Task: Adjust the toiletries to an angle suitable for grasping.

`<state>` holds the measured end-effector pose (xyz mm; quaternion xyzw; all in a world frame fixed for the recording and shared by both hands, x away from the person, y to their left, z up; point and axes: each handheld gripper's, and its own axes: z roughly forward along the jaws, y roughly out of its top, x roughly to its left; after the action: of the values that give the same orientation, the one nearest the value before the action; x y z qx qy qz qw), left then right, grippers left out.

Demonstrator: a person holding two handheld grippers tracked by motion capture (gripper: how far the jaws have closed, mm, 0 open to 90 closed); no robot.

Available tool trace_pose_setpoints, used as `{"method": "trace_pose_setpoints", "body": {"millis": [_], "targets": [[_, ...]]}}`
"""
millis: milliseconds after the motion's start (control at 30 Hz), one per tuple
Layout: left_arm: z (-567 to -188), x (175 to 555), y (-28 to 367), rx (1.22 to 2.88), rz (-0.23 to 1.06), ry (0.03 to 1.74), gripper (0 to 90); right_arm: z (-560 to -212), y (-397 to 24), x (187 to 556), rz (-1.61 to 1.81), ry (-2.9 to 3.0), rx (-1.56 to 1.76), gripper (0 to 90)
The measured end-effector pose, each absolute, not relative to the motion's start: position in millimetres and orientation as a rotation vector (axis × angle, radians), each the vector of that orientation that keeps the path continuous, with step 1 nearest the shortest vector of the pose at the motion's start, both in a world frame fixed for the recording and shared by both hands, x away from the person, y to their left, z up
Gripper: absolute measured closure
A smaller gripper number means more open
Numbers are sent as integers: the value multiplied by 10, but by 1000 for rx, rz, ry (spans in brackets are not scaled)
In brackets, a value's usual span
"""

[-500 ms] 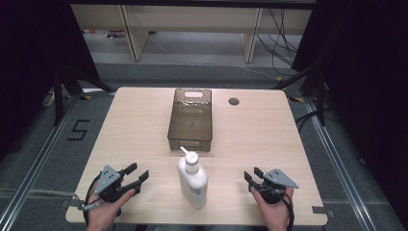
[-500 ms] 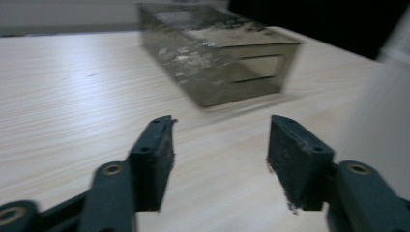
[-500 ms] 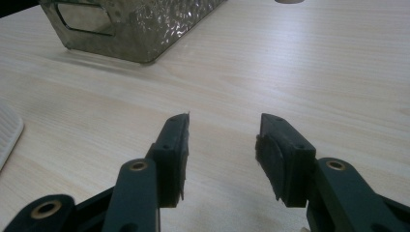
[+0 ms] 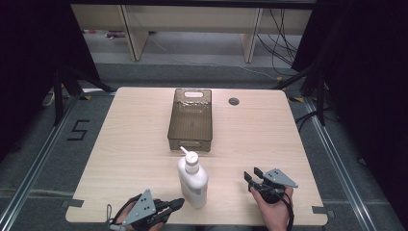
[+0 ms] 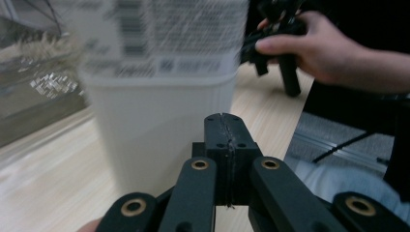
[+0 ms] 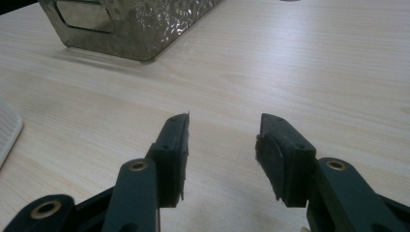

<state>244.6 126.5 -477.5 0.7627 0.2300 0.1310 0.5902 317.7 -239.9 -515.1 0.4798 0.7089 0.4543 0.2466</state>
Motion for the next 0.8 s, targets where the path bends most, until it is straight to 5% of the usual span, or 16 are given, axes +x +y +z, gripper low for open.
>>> {"method": "trace_pose_setpoints", "body": {"millis": [800], "targets": [[-4720,2746,773,1790,338,521,894,-5137,-2414,3170,1240,1933,1328,547]]}}
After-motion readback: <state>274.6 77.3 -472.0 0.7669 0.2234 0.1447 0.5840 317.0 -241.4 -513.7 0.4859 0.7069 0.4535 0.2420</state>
